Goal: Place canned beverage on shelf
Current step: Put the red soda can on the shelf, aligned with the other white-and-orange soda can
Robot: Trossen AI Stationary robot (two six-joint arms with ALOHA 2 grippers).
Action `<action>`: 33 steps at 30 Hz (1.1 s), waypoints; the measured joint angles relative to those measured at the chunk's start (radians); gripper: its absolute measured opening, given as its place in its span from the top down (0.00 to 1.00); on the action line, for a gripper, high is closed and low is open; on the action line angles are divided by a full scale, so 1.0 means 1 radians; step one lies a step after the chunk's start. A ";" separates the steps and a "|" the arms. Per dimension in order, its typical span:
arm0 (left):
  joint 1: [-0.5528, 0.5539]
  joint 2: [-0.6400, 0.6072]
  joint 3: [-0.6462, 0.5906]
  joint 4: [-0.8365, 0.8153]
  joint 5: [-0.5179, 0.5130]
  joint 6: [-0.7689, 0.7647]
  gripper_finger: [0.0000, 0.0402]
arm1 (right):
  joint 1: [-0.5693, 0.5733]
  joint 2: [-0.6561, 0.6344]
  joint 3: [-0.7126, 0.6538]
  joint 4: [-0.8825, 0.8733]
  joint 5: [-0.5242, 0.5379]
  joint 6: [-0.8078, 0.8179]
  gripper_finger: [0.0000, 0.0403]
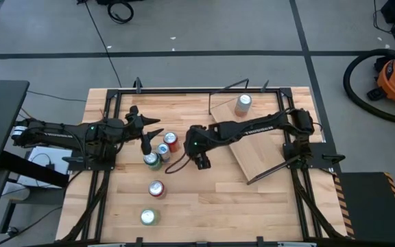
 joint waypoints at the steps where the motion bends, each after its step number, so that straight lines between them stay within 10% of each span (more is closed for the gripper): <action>1: 0.000 0.000 0.000 -0.001 0.000 0.000 0.52 | -0.008 0.000 0.005 -0.012 0.000 0.004 0.17; 21: 0.000 0.000 0.000 -0.020 0.000 0.005 0.52 | -0.063 -0.133 0.012 -0.102 0.107 0.114 0.17; 33: 0.000 0.000 0.000 -0.020 0.000 0.004 0.52 | -0.106 -0.407 -0.259 0.054 0.209 0.140 0.17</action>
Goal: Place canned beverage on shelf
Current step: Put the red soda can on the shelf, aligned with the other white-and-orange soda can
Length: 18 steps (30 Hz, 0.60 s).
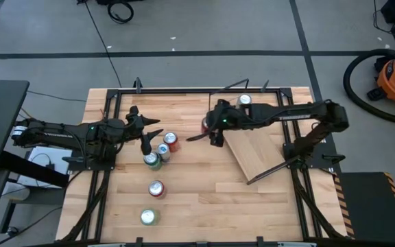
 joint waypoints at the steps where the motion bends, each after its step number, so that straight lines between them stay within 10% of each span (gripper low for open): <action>1: 0.000 0.000 0.000 -0.001 0.000 0.000 0.52 | -0.009 -0.019 -0.032 0.021 -0.002 -0.001 0.17; 18: 0.000 0.000 0.000 0.000 0.000 0.000 0.52 | -0.182 -0.122 -0.260 0.153 -0.053 -0.058 0.17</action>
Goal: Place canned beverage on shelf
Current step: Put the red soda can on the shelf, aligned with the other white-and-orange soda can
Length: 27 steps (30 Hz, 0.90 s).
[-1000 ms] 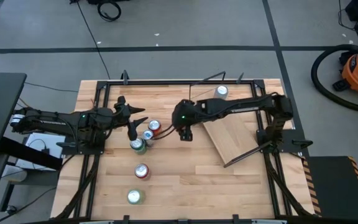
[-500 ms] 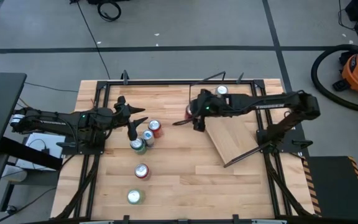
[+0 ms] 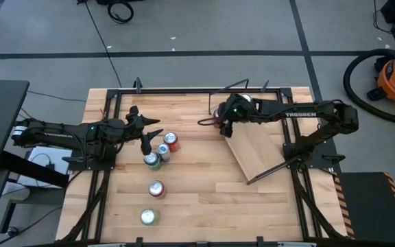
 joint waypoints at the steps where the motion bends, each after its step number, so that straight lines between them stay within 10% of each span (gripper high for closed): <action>1: 0.000 0.000 0.000 0.000 0.000 0.000 0.52 | -0.008 0.000 0.000 -0.001 -0.003 -0.007 0.17; 27: 0.003 0.000 0.000 0.000 -0.002 0.003 0.52 | -0.134 0.047 0.002 -0.048 -0.062 -0.017 0.16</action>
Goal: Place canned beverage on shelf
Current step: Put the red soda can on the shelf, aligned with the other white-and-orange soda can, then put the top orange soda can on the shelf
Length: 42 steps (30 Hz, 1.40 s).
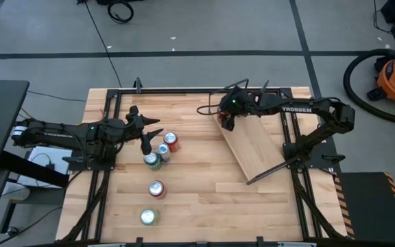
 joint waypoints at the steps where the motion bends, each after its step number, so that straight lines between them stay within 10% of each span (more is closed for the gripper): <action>1: 0.000 0.000 0.000 0.000 0.000 0.000 0.52 | -0.004 0.000 0.000 -0.001 0.000 0.003 0.16; 42: 0.000 0.000 0.000 0.000 0.002 0.000 0.52 | 0.086 0.001 0.194 -0.125 0.163 -0.040 0.03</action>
